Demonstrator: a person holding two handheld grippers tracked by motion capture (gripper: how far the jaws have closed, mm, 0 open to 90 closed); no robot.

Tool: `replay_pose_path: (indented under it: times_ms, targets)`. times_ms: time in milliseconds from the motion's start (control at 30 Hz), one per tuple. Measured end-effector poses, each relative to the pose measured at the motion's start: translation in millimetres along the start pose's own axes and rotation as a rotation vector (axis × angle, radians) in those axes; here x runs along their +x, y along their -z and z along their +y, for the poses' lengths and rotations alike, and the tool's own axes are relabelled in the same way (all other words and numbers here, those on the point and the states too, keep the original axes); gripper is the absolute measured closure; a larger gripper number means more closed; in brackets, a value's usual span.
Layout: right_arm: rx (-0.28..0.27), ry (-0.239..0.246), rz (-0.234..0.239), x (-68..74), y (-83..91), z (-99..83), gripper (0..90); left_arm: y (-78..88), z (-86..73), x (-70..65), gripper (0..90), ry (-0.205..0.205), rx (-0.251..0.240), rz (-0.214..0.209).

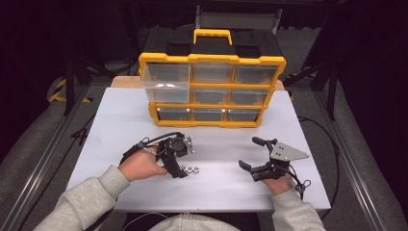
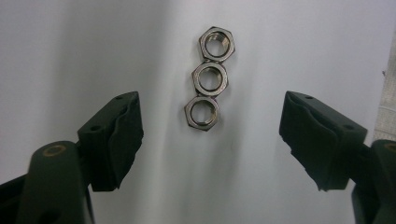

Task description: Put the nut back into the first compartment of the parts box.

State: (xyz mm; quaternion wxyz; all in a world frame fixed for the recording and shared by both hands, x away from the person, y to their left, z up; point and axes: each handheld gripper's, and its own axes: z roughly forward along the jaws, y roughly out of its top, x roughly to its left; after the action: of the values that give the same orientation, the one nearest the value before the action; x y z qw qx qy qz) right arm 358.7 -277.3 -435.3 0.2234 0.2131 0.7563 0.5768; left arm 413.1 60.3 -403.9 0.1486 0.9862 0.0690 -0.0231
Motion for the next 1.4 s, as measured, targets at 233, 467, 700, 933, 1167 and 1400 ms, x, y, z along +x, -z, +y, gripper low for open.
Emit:
replay_pose_path:
  times_ms: [233, 467, 700, 933, 1167, 1400]
  targets:
    - [0.007, -0.004, 0.005, -0.2, -0.4, -0.5, 3.3, -9.1, -0.7, 1.0, 30.8, 0.002, 0.011, -0.003]
    - [0.012, -0.004, 0.003, 0.1, -0.8, -0.8, 3.3, -14.3, 0.1, 2.7, 37.9, 0.019, 0.027, 0.005]
    - [0.014, -0.003, 0.003, -0.1, -1.1, -1.0, 3.3, -15.0, 0.9, 2.6, 53.3, 0.002, 0.036, -0.007]
    - [0.013, -0.001, 0.005, 0.2, -1.2, -0.9, 3.4, -17.4, 0.2, 3.0, 67.7, 0.003, 0.054, 0.009]
    - [0.016, -0.003, 0.005, 0.0, -1.5, -1.0, 3.4, -8.4, 2.2, 1.0, 69.4, -0.001, 0.069, -0.005]
    - [0.014, -0.004, 0.006, -0.1, -1.1, -0.9, 3.4, 21.4, 8.0, -1.5, 69.4, 0.015, 0.06, -0.01]
